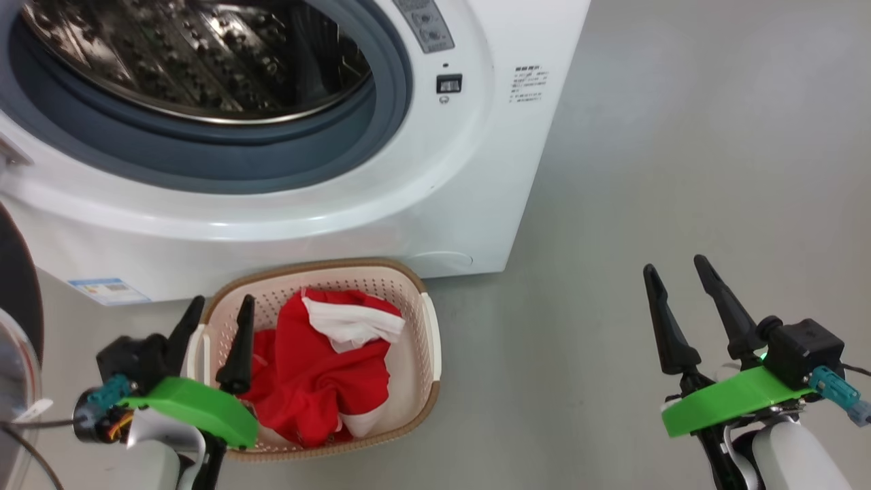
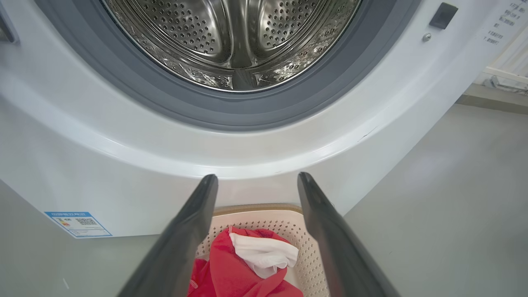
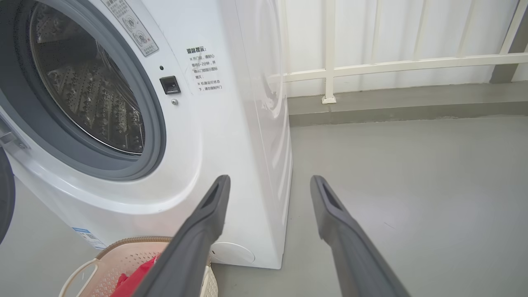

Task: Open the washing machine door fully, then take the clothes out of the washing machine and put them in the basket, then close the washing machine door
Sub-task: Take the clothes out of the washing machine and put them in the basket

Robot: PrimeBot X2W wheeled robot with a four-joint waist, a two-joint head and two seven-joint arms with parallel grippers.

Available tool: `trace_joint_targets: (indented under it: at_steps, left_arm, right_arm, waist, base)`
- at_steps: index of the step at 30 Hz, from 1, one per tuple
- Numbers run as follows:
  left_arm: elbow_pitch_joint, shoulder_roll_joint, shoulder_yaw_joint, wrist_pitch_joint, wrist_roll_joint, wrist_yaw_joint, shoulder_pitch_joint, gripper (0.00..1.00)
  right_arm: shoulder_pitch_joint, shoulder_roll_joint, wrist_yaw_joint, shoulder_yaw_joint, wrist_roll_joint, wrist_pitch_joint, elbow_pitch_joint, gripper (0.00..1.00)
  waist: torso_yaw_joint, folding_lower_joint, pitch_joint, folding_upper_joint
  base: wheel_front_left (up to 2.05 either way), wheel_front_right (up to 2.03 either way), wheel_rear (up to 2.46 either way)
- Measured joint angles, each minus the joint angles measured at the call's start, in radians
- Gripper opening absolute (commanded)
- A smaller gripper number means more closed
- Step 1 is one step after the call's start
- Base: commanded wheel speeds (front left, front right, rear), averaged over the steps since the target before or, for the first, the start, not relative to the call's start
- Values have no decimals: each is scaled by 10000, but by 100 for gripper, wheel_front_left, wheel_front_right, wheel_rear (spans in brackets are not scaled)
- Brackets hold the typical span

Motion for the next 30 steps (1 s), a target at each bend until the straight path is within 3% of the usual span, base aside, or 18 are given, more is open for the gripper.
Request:
trace_joint_targets:
  at_steps: [19, 30]
  left_arm:
    - [-2303, -384, 1344, 0, 1360, 0, 2273, 100]
    - [-3369, -537, 1942, 0, 1530, 0, 3442, 100]
  right_arm:
    - [1182, -176, 0, -128, 224, 0, 38, 100]
    - [1628, -316, 0, -347, 263, 0, 38, 100]
  waist:
    - [33, 0, -1517, 0]
    - [101, 0, -1959, 0]
  base:
    - [0, 0, 0]
    - [0, 0, 0]
